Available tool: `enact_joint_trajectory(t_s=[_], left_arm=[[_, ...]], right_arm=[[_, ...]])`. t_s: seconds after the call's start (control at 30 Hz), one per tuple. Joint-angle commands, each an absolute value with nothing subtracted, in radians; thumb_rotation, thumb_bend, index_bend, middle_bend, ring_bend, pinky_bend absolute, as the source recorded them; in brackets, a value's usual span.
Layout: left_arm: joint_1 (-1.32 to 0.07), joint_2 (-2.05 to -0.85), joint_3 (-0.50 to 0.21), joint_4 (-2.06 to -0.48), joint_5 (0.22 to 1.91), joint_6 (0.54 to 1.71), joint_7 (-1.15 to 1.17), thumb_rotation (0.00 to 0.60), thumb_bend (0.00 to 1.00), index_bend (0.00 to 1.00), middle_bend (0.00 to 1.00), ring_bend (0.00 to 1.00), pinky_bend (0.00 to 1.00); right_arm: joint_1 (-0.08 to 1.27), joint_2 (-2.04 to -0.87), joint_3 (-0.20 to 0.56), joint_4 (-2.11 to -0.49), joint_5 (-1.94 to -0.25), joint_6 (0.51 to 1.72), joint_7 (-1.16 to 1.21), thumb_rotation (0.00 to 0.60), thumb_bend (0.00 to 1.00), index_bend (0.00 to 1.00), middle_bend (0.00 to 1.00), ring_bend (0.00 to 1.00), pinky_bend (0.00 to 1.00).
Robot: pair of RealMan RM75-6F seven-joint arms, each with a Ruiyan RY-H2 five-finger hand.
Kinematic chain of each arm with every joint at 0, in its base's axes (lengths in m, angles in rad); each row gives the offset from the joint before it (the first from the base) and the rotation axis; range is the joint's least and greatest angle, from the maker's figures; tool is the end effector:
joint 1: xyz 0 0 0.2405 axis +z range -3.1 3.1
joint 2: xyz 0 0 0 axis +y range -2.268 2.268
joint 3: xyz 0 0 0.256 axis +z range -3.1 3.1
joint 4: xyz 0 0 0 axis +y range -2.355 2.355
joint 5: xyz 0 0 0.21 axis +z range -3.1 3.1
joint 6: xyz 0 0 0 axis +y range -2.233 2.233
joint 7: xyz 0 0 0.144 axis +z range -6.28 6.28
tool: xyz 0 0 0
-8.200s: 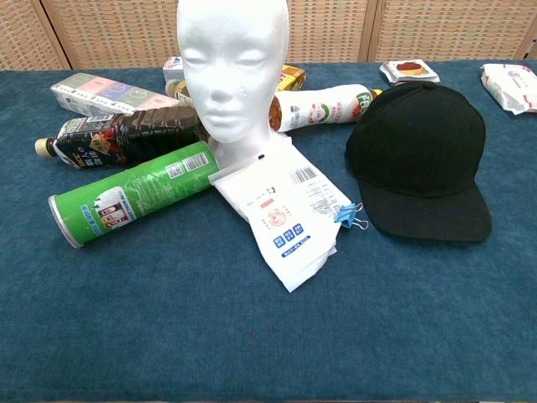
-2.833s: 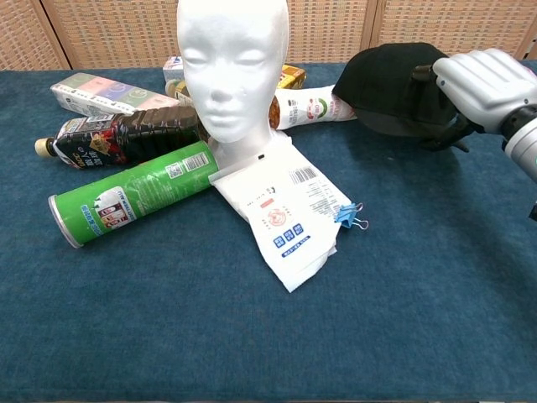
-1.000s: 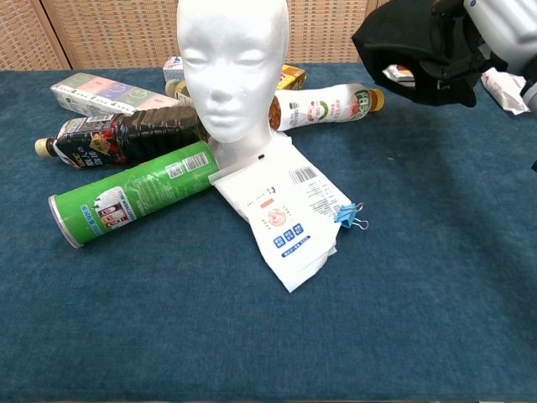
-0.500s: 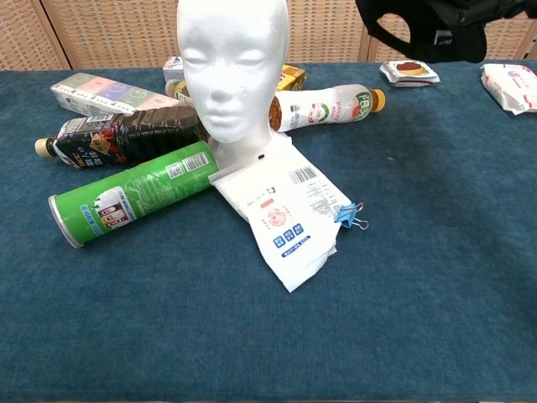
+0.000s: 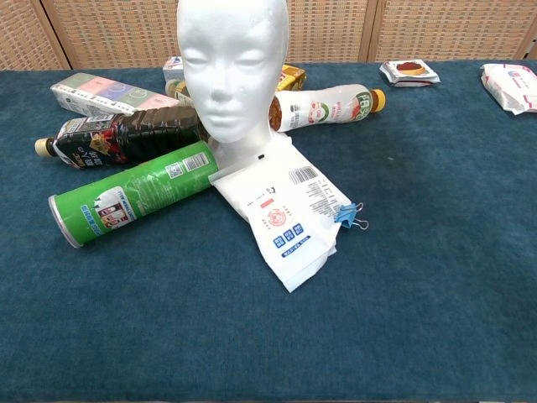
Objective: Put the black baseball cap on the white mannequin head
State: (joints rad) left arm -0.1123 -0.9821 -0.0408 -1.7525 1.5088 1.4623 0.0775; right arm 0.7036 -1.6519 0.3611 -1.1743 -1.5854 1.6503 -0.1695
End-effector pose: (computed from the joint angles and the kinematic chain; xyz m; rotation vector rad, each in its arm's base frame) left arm -0.2881 0.1853 0.1840 -1.4544 -0.8460 -0.8604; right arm -0.1150 -0.3589 0.0927 1.2693 -0.2316 1.5711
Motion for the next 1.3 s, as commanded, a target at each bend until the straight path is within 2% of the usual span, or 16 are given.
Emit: enact_joint_trajectory(t_s=[0.03,0.77,1.3], left_arm=[[-0.111,-0.982,-0.041,-1.752,1.508,1.463,0.076,0.6,0.31,0.58,0.42,0.35,0.36],[-0.096,-0.998,-0.029,-1.711,1.504,1.47,0.036,0.6,0.31,0.58,0.42,0.35,0.36],[-0.086,-1.014,-0.02,-1.672,1.49,1.461,0.006,0.6,0.31,0.58,0.42,0.35,0.36]], right_arm=[[0.72,-1.647,0.369,-1.202,-1.602,1.657,-0.182,0.6,0.37,0.69,0.69,0.77,0.85],[0.827,-1.658,0.336,-1.285,-1.709,1.577,-0.306,0.6,0.36,0.69,0.69,0.78,0.85],[0.906,-1.688,0.298,-1.285,-1.744,1.452,-0.407,0.6,0.35,0.69,0.69,0.78,0.85]])
